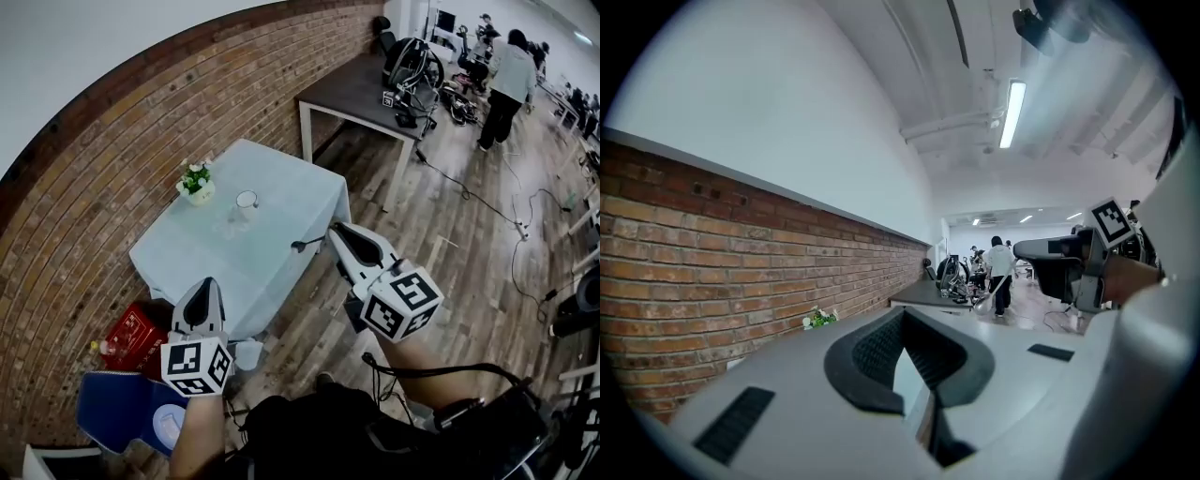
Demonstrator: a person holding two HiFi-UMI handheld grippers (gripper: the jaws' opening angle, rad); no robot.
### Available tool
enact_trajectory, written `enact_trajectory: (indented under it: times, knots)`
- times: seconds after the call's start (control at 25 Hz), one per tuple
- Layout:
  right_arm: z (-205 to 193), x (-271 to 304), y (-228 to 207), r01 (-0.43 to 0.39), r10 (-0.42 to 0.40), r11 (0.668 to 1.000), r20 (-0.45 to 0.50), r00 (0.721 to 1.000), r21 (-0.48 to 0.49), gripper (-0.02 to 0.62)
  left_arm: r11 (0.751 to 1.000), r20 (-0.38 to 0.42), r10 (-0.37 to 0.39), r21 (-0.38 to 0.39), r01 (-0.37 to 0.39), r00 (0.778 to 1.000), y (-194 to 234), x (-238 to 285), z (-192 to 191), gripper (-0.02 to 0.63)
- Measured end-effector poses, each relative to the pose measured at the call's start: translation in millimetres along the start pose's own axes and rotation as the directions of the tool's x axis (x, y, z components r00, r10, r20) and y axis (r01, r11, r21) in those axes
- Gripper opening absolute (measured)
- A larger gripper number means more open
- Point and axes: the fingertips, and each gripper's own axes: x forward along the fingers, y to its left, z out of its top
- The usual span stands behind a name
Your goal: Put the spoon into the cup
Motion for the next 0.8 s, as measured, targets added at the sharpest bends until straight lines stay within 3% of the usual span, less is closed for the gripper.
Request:
enact_trajectory:
  times: [0.44,0.8]
  knots:
    - [-12,64,-26,-0.011,0.011,1.0,-0.016,1.0,0.029,0.055,1.0,-0.013,0.025,-0.012,-0.025,1.0,36,47,-5,0.009]
    - [-9,133,-32,0.01,-0.01,1.0,-0.031,0.999,0.007,0.055,1.0,0.009,-0.008,-0.006,0.008,1.0,83,95,9,0.009]
